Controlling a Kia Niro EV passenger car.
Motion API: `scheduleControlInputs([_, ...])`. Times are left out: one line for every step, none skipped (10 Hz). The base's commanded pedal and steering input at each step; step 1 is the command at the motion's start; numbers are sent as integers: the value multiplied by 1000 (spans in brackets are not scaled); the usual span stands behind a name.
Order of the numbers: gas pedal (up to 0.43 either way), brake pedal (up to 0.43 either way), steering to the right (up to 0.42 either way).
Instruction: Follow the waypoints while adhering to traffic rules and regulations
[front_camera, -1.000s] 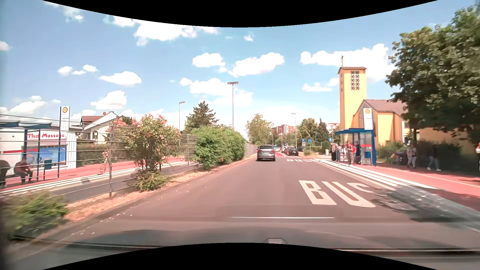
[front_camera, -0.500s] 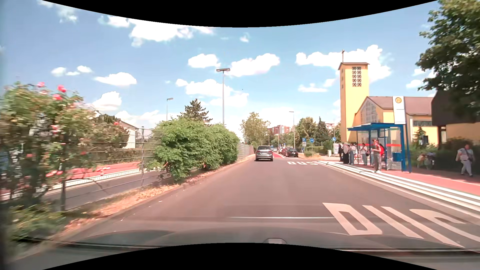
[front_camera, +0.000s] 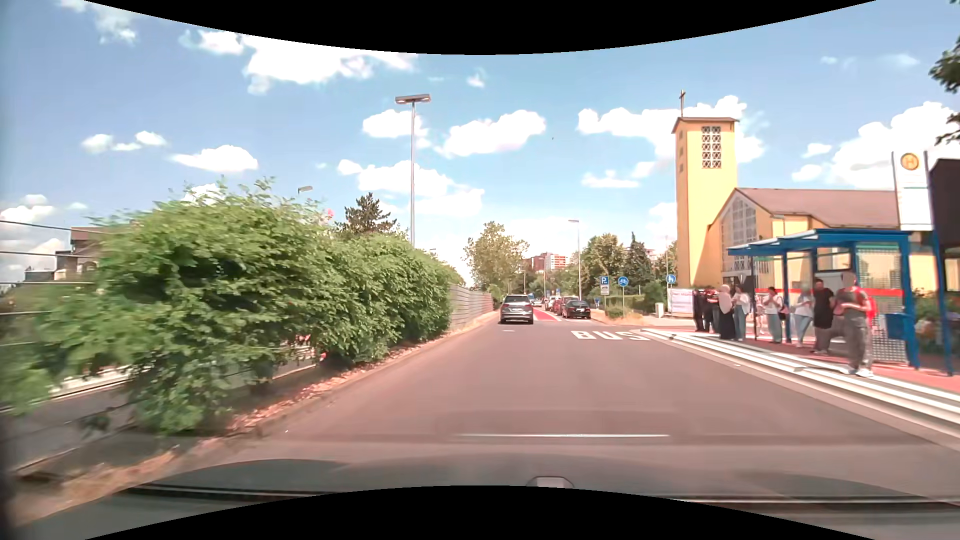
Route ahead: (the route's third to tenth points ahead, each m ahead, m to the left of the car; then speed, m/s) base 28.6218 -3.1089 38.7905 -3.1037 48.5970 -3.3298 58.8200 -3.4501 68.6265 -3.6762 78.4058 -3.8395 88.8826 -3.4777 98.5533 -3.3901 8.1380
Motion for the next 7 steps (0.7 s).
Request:
scheduleControlInputs([20,0,19])
scheduleControlInputs([20,0,14])
scheduleControlInputs([20,0,11])
scheduleControlInputs([20,0,9])
scheduleControlInputs([20,0,9])
scheduleControlInputs([20,0,9])
scheduleControlInputs([20,0,8])
